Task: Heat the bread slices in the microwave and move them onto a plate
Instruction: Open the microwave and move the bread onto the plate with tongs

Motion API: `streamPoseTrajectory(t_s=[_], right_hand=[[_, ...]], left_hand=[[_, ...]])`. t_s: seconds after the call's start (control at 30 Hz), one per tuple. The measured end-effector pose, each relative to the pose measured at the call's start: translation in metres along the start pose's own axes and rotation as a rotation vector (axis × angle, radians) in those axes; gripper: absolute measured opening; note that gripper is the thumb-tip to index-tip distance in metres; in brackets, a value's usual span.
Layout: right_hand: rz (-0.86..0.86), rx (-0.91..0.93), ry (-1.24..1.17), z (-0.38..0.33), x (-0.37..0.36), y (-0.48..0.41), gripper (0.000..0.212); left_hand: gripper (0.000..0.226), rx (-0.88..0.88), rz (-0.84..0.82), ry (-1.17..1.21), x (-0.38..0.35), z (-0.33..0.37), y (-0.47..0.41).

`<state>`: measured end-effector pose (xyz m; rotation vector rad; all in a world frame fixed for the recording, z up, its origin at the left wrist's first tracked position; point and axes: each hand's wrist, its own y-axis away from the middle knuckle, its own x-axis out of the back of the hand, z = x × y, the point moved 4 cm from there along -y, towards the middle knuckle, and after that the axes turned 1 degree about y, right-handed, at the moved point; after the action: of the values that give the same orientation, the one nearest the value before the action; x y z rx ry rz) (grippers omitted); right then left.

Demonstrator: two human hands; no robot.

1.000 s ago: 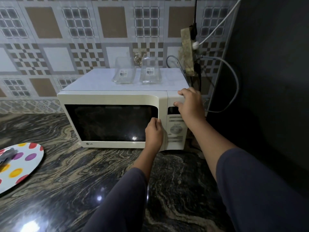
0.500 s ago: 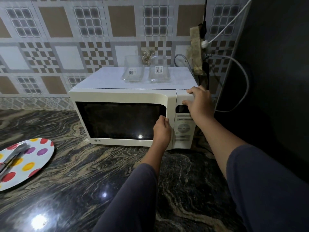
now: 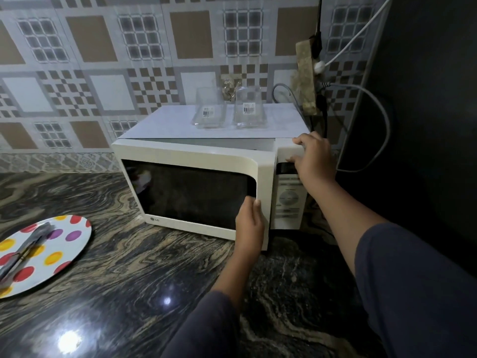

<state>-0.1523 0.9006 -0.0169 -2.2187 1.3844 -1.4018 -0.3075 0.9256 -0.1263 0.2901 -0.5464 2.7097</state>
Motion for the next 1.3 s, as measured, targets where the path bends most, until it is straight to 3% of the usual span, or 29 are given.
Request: streamPoseTrajectory(t_s=[0.2, 0.3, 0.43, 0.63, 0.8, 0.9, 1.03, 1.3], right_hand=[[-0.005, 0.049, -0.075, -0.005, -0.002, 0.009, 0.044], [-0.065, -0.014, -0.084, -0.008, -0.006, 0.019, 0.049], [-0.029, -0.1, -0.236, -0.033, 0.001, 0.048, 0.039], [-0.373, 0.041, -0.795, -0.121, 0.008, 0.122, 0.022], [-0.556, 0.195, -0.733, -0.177, 0.005, 0.182, 0.023], [-0.492, 0.227, -0.715, -0.204, -0.001, 0.214, 0.034], [-0.345, 0.266, -0.695, -0.246, -0.016, 0.253, 0.036], [-0.195, 0.305, -0.491, -0.328, -0.057, 0.299, 0.044]], left_hand=[[0.032, -0.063, -0.051, 0.039, 0.034, -0.01, 0.034], [0.028, -0.101, -0.029, 0.024, 0.049, -0.012, 0.055], [0.027, -0.099, 0.044, 0.018, 0.067, -0.005, 0.081], [0.026, -0.126, 0.101, 0.083, 0.101, -0.004, 0.114], [0.03, -0.125, 0.006, 0.103, 0.152, -0.02, 0.144], [0.041, -0.129, -0.059, 0.054, 0.192, -0.034, 0.162], [0.038, -0.109, -0.074, 0.06, 0.246, -0.046, 0.175], [0.037, -0.037, 0.079, 0.13, 0.331, -0.076, 0.183]])
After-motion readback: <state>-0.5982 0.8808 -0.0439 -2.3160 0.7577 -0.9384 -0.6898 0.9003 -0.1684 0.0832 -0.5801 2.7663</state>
